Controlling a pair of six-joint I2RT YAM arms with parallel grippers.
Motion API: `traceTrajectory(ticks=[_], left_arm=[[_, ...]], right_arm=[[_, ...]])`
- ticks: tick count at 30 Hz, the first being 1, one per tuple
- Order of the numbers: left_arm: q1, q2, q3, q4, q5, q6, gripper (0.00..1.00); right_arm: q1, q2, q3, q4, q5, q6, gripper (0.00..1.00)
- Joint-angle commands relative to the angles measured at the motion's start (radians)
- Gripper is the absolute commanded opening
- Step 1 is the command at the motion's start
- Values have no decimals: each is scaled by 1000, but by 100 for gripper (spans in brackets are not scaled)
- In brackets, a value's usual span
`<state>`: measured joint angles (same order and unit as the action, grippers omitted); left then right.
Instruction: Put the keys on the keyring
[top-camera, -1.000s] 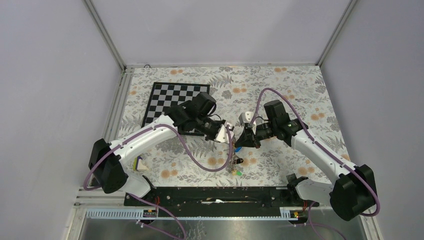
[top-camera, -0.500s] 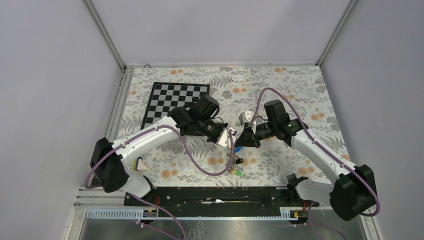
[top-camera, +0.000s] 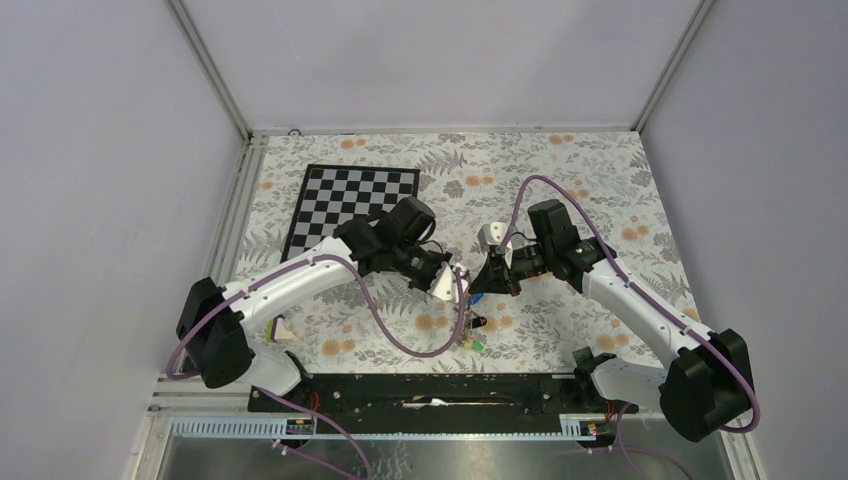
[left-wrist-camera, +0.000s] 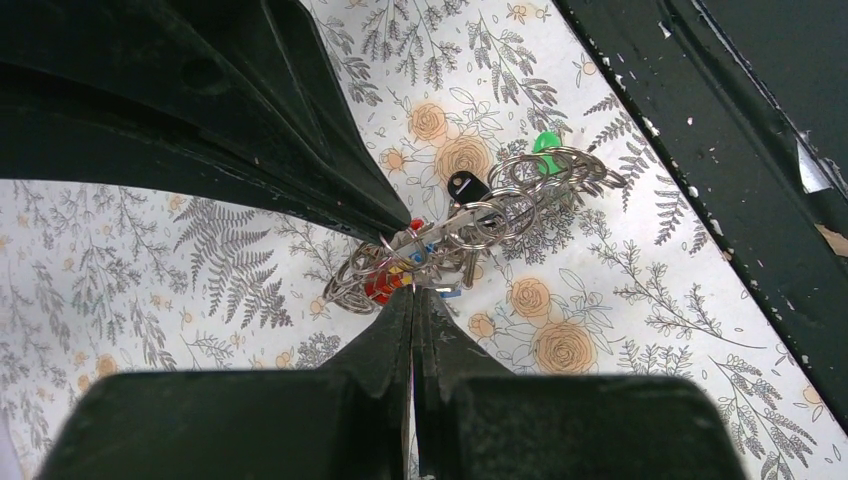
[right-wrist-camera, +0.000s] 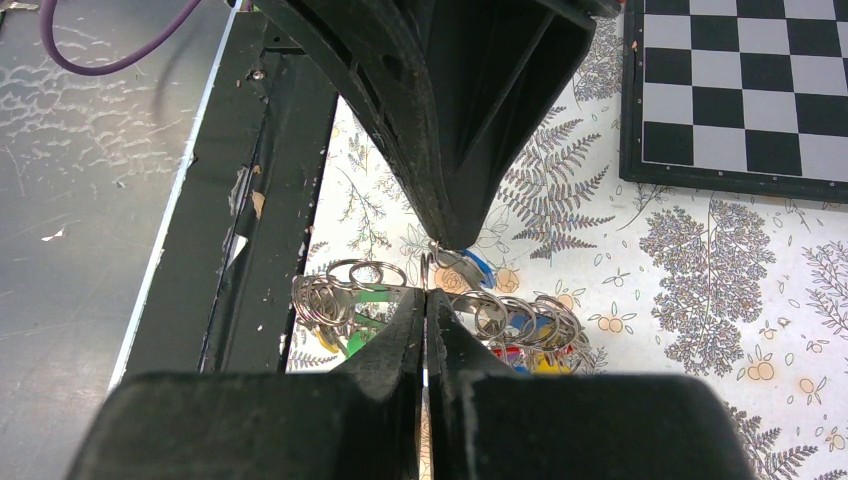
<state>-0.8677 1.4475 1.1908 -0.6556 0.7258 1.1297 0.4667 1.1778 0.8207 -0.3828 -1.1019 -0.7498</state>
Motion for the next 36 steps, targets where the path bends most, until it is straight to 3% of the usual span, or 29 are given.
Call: traceTrajectory(ticks=[1, 36], left_arm=[[5, -52, 8, 27, -6, 25, 0], [11, -56, 55, 54, 95, -71, 0]], right_arm=[[7, -13, 12, 40, -46, 7, 0], [6, 6, 8, 39, -39, 6, 0]])
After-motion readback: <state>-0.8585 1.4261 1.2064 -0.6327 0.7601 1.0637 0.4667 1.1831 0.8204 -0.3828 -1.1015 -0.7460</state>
